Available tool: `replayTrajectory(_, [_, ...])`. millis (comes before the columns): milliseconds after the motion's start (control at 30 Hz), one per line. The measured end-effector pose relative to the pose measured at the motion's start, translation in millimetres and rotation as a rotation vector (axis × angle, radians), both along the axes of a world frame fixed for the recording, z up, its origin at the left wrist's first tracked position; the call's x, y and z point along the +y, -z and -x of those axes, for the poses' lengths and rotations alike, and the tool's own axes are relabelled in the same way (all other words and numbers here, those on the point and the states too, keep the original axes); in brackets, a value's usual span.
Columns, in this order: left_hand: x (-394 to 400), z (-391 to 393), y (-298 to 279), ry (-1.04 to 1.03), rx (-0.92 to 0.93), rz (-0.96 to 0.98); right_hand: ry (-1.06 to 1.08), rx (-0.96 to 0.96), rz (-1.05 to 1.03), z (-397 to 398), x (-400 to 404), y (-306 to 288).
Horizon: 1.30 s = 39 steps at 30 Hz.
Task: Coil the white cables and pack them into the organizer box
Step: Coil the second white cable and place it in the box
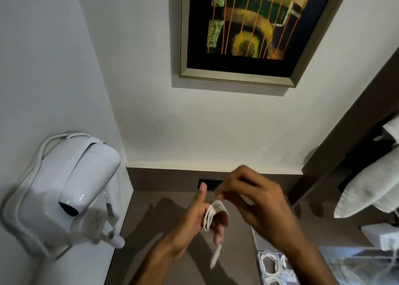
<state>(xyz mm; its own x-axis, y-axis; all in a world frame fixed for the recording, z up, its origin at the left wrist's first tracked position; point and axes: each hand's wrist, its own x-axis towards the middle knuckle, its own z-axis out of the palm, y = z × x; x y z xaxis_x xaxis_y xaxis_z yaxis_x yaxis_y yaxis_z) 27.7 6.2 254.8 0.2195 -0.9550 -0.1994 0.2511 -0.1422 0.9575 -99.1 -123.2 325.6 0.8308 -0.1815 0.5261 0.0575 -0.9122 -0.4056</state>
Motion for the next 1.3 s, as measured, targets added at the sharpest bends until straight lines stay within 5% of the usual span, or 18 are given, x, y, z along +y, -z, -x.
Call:
replayTrajectory(100, [-0.6, 14.6, -4.6, 0.039, 0.023, -0.023, -0.025, -0.035, -0.161, -4.5, -18.1, -0.3])
replayTrajectory(300, [-1.0, 16.7, -14.7, -0.015, 0.153, 0.037, -0.163, 0.220, -0.743, -8.4, -19.6, 54.6])
replayTrajectory(600, [9.5, -8.7, -20.5, -0.212, 0.311, 0.159, 0.080, 0.007, -1.240, -2.1, 20.3, 121.9])
replayTrajectory(700, [6.2, -11.7, -20.3, -0.278, 0.252, 0.206, 0.132, 0.055, -1.142, -6.1, 42.3, 138.1])
replayTrajectory(833, [-7.2, -20.0, -15.1, -0.456, 0.025, 0.040, 0.138, 0.106, -0.392, 1.3, 52.2, 128.4])
replayTrajectory(1100, [1.8, 14.9, -6.9, -0.125, -0.132, -0.066, 0.091, 0.130, 0.123, 11.8, 22.5, 44.4])
replayTrajectory(1167, [2.4, 18.7, -16.3, -0.062, -0.112, -0.017, 0.085, 0.112, 0.106, 11.8, 6.0, 33.9])
replayTrajectory(1300, [3.3, 14.7, -24.7, 0.018, 0.004, 0.012, -0.135, 0.180, -0.411, 7.7, -10.6, 28.1])
